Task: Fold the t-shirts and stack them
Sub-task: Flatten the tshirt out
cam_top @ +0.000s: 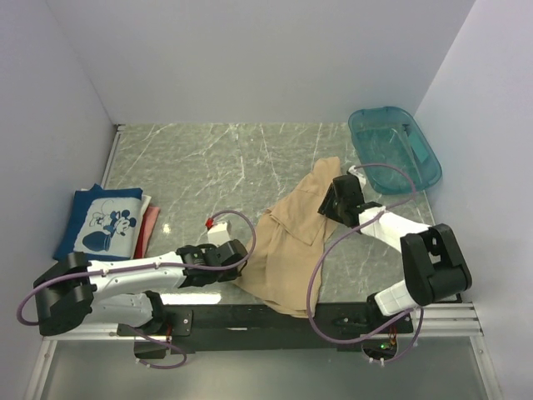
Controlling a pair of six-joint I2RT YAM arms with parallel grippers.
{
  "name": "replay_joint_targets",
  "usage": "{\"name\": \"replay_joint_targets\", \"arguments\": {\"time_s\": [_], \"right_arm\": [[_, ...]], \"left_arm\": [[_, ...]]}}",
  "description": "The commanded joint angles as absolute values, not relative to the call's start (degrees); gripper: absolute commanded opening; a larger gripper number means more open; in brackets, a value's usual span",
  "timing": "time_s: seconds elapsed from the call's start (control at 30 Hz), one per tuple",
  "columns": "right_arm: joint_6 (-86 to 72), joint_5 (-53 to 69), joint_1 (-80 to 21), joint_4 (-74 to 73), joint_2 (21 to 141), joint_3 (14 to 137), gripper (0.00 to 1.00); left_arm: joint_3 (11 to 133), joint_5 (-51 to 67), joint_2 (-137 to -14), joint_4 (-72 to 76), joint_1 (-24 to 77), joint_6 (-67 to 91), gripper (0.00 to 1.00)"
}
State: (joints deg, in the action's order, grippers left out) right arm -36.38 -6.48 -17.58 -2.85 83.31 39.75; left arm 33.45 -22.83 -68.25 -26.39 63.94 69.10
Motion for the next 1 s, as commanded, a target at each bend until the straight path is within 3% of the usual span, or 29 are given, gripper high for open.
{"name": "replay_joint_targets", "arguments": {"time_s": [0.0,0.47,0.57,0.6,0.63,0.97], "right_arm": [[-37.2,-8.5,-16.4,-0.1,85.2,43.1,0.51],[-37.7,-6.3,-13.4,2.5,88.3,45.3,0.41],[-37.7,-5.0,-12.8,1.5,88.0,46.9,0.19],[-37.9,-4.0,-12.6,1.2,87.6,47.6,0.05],[-38.1,-3.4,-12.5,0.8,87.0,48.2,0.00],[-37.6,2.8,-8.0,-11.1,70.2,59.1,0.00]], "left_arm": [[32.9,-22.7,-66.5,-26.6,63.3,67.8,0.01],[33.4,-22.7,-65.0,-27.7,61.8,67.2,0.01],[33.9,-22.9,-65.0,-28.3,61.2,66.9,0.01],[34.4,-23.0,-65.0,-28.5,60.6,66.8,0.01],[34.7,-23.1,-64.8,-28.8,60.3,66.5,0.01],[41.9,-25.6,-63.4,-35.1,46.7,62.3,0.01]]}}
